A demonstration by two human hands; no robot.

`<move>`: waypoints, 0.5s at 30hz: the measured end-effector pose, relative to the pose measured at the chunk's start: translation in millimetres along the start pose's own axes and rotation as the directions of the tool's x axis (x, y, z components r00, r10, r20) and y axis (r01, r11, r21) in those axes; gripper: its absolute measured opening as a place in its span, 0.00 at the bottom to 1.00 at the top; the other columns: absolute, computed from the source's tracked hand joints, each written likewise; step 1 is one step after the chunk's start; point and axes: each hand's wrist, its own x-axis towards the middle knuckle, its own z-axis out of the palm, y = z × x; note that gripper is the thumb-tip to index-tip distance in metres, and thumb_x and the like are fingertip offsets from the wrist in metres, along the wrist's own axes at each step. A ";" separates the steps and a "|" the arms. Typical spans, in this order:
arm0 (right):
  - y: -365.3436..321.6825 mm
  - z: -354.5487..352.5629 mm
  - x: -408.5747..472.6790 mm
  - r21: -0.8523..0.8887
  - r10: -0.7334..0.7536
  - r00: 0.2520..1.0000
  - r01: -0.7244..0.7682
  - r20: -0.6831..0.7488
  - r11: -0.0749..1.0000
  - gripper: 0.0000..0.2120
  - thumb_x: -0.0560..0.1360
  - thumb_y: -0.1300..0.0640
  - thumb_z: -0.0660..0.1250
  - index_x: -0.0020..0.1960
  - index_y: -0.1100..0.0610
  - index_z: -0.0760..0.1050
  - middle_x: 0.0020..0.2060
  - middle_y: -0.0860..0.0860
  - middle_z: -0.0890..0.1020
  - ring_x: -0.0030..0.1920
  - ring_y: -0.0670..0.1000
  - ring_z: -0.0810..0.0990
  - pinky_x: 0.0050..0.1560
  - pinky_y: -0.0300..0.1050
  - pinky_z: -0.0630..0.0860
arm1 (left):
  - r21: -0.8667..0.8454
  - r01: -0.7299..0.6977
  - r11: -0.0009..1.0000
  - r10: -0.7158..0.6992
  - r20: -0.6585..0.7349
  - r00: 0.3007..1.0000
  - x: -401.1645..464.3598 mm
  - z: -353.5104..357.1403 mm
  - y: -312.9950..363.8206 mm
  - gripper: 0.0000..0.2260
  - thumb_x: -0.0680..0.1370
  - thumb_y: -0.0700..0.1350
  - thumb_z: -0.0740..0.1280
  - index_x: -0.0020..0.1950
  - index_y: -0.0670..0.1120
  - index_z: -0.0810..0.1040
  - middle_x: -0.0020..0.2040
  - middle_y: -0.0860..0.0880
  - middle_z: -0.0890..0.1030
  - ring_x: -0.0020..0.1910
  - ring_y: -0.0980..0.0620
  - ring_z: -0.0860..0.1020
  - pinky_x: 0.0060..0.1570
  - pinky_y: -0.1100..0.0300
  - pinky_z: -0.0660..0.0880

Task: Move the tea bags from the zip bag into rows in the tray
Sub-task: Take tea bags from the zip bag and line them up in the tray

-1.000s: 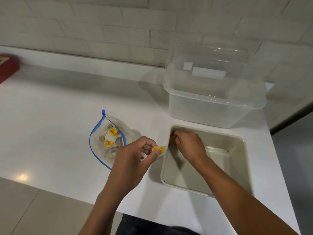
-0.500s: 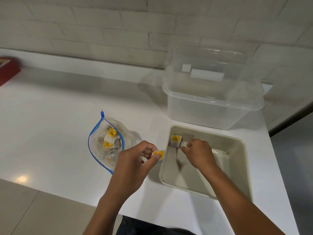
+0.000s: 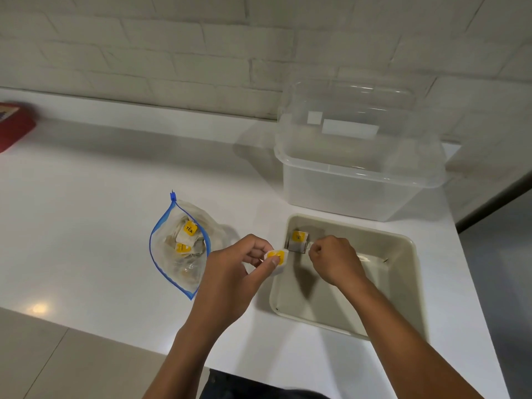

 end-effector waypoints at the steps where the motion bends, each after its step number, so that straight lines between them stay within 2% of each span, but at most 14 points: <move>1: -0.6 -7.3 -6.8 0.017 -0.013 0.999 0.013 -0.040 1.000 0.14 0.76 0.57 0.61 0.33 0.51 0.76 0.38 0.49 0.81 0.42 0.56 0.79 0.38 0.43 0.73 | -0.019 0.007 1.000 -0.007 -0.001 1.000 2.1 1.5 1.9 0.06 0.75 0.49 0.75 0.43 0.56 0.80 0.39 0.60 0.82 0.41 0.57 0.80 0.38 0.59 0.77; 2: -1.4 -16.3 -14.5 0.082 -0.031 0.997 0.037 -0.069 0.996 0.12 0.76 0.57 0.62 0.36 0.51 0.79 0.38 0.47 0.83 0.42 0.53 0.80 0.39 0.44 0.75 | -0.039 0.017 0.999 -0.017 -0.001 1.000 4.7 3.3 4.4 0.06 0.74 0.49 0.76 0.43 0.56 0.80 0.38 0.60 0.82 0.40 0.58 0.79 0.37 0.63 0.76; 3: -2.7 -26.6 -23.4 0.218 -0.045 0.996 0.060 -0.071 0.974 0.12 0.77 0.58 0.63 0.40 0.50 0.82 0.39 0.45 0.84 0.41 0.50 0.81 0.41 0.43 0.76 | -0.058 0.027 0.998 -0.027 -0.001 1.000 8.1 5.4 6.5 0.06 0.74 0.48 0.76 0.42 0.56 0.80 0.38 0.61 0.82 0.40 0.59 0.79 0.36 0.67 0.74; 5: -8.1 -48.5 -44.7 0.588 -0.099 0.994 0.058 0.038 0.807 0.13 0.78 0.61 0.64 0.47 0.48 0.84 0.43 0.44 0.86 0.40 0.47 0.82 0.38 0.43 0.76 | -0.093 0.046 0.995 -0.045 0.016 0.999 14.9 10.2 10.7 0.06 0.74 0.47 0.76 0.43 0.55 0.81 0.38 0.60 0.82 0.39 0.60 0.79 0.36 0.70 0.71; 7: -8.6 -65.4 -63.0 0.756 -0.229 0.965 0.052 0.131 0.653 0.16 0.79 0.66 0.64 0.55 0.49 0.83 0.50 0.45 0.86 0.43 0.48 0.83 0.38 0.45 0.77 | -0.141 0.058 0.988 -0.051 0.048 0.998 20.8 16.4 14.4 0.05 0.74 0.47 0.76 0.43 0.54 0.82 0.38 0.59 0.83 0.38 0.60 0.79 0.37 0.70 0.71; 10: -4.9 -74.6 -78.6 0.762 -0.344 0.933 0.148 0.103 0.631 0.17 0.78 0.67 0.67 0.59 0.48 0.81 0.53 0.45 0.85 0.45 0.46 0.81 0.44 0.40 0.77 | -0.216 0.068 0.974 -0.047 0.097 0.994 26.4 26.5 20.3 0.04 0.74 0.45 0.76 0.43 0.53 0.83 0.38 0.57 0.84 0.38 0.60 0.79 0.38 0.68 0.73; 12: -2.3 -72.9 -80.0 0.746 -0.328 0.943 0.187 0.045 0.639 0.13 0.77 0.64 0.70 0.56 0.48 0.82 0.49 0.44 0.86 0.44 0.45 0.81 0.43 0.34 0.75 | -0.252 0.081 0.964 -0.051 0.125 0.991 29.1 32.4 22.2 0.03 0.74 0.44 0.77 0.44 0.51 0.84 0.38 0.55 0.84 0.38 0.59 0.80 0.37 0.70 0.72; 15: 3.1 -66.0 -75.0 0.716 -0.253 0.966 0.213 -0.053 0.665 0.06 0.76 0.59 0.72 0.48 0.48 0.83 0.41 0.44 0.85 0.39 0.46 0.79 0.40 0.35 0.72 | -0.259 0.097 0.961 -0.047 0.195 0.980 31.1 39.5 23.1 0.03 0.74 0.45 0.77 0.45 0.50 0.85 0.39 0.52 0.85 0.39 0.57 0.82 0.38 0.70 0.72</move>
